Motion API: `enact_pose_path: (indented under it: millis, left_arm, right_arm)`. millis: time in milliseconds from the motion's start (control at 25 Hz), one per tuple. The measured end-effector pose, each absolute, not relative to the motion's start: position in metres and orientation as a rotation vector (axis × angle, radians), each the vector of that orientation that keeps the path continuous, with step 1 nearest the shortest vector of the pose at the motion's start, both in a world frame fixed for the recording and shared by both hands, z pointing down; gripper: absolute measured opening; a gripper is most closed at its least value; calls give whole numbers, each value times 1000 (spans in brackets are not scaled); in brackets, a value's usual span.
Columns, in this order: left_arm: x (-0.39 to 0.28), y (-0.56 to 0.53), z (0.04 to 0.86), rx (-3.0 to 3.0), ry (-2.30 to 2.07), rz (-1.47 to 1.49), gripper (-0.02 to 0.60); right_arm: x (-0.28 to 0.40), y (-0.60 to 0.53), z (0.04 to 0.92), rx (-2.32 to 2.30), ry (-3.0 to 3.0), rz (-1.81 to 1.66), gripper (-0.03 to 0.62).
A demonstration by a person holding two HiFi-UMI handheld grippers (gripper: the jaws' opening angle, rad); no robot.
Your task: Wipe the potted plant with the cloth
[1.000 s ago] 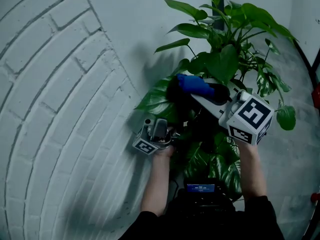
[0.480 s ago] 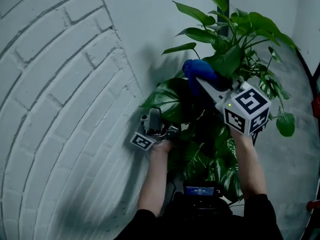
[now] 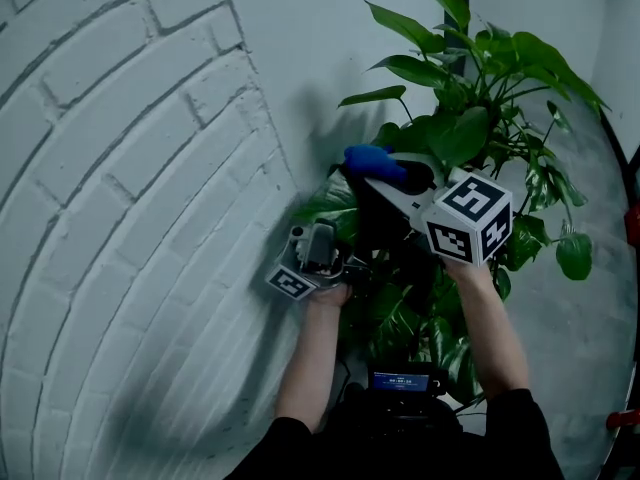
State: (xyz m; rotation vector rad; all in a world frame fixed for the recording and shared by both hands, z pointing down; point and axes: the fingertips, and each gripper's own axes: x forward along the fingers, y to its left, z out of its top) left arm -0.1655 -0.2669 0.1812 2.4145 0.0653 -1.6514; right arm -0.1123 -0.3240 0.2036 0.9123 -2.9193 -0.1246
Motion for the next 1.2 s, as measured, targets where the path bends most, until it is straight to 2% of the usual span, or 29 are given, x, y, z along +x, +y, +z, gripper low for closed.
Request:
enact_pose_path:
  millis: [360, 680, 1200]
  left_arm:
    - [-170, -262, 185, 2417, 58, -1663, 479]
    - [-171, -260, 190, 2396, 13, -1659, 479]
    - [-191, -253, 194, 2354, -22, -1690, 479]
  right_arm:
    - [-135, -297, 197, 878, -2874, -326, 115]
    - [-150, -276, 198, 757, -2924, -352, 114]
    - [-73, -297, 160, 1192, -2952, -296, 115]
